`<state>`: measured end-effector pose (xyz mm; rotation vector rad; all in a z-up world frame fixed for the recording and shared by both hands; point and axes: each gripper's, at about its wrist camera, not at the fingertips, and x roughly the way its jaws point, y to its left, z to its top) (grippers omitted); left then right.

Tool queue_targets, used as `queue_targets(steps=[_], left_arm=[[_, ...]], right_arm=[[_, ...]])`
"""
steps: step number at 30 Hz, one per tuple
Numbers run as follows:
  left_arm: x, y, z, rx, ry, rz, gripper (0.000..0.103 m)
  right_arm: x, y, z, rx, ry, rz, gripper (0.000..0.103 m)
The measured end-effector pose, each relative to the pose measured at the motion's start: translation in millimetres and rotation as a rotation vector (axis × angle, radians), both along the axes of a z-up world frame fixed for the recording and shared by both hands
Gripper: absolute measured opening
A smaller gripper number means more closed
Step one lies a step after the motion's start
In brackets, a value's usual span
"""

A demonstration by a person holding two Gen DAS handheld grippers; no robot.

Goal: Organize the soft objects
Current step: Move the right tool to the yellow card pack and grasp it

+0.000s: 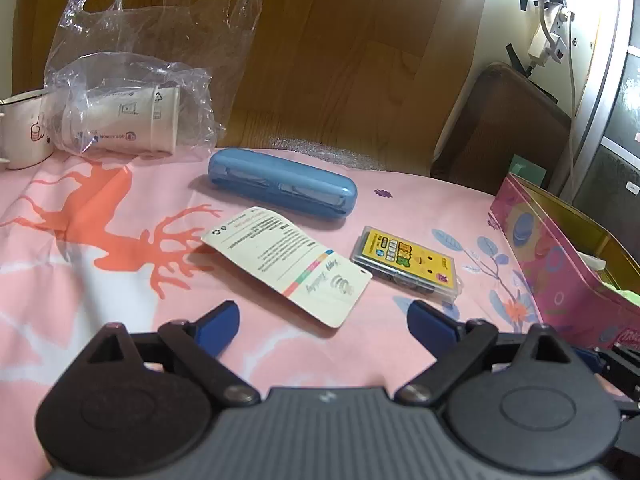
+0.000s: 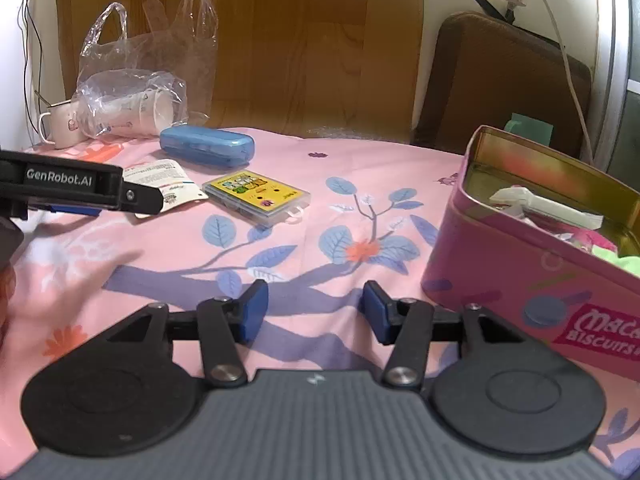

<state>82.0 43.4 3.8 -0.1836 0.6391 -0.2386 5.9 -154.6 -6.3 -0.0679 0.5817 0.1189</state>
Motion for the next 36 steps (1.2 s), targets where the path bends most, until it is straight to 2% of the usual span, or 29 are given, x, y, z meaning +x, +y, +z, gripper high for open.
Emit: queue_targets(steps=[4, 12, 22, 24, 29, 31, 32, 33, 34, 36], left_arm=[[0.1, 1.7, -0.1, -0.008, 0.002, 0.009, 0.094], [0.2, 8.9, 1.4, -0.025, -0.005, 0.055, 0.094], [2.2, 21.0, 1.3, -0.063, 0.000, 0.113, 0.094], [3.7, 22.3, -0.1, -0.073, 0.009, 0.117, 0.094], [4.3, 21.0, -0.8, -0.072, 0.003, 0.119, 0.095], [4.3, 20.4, -0.6, -0.071, -0.003, 0.117, 0.095], [4.0, 20.2, -0.4, -0.072, -0.007, 0.116, 0.096], [3.7, 20.3, -0.2, -0.074, -0.012, 0.114, 0.096], [3.4, 20.3, 0.1, -0.076, -0.017, 0.113, 0.097], [3.7, 20.4, 0.5, -0.079, -0.021, 0.111, 0.097]], right_arm=[[9.5, 1.6, 0.6, 0.034, 0.013, 0.008, 0.059], [28.3, 18.8, 1.4, 0.006, 0.020, 0.045, 0.060], [39.2, 23.6, 4.9, 0.037, 0.007, 0.073, 0.061], [46.4, 25.2, 6.4, 0.055, 0.002, 0.081, 0.068], [71.0, 28.0, 8.5, 0.099, 0.007, 0.063, 0.073], [81.0, 31.0, 10.3, 0.083, -0.016, 0.076, 0.080], [86.7, 33.3, 10.8, 0.064, -0.028, 0.101, 0.091], [93.9, 37.8, 10.4, 0.036, -0.028, 0.145, 0.098], [101.0, 38.3, 8.6, 0.010, -0.012, 0.189, 0.099], [118.3, 43.5, 0.9, -0.056, 0.079, 0.273, 0.098]])
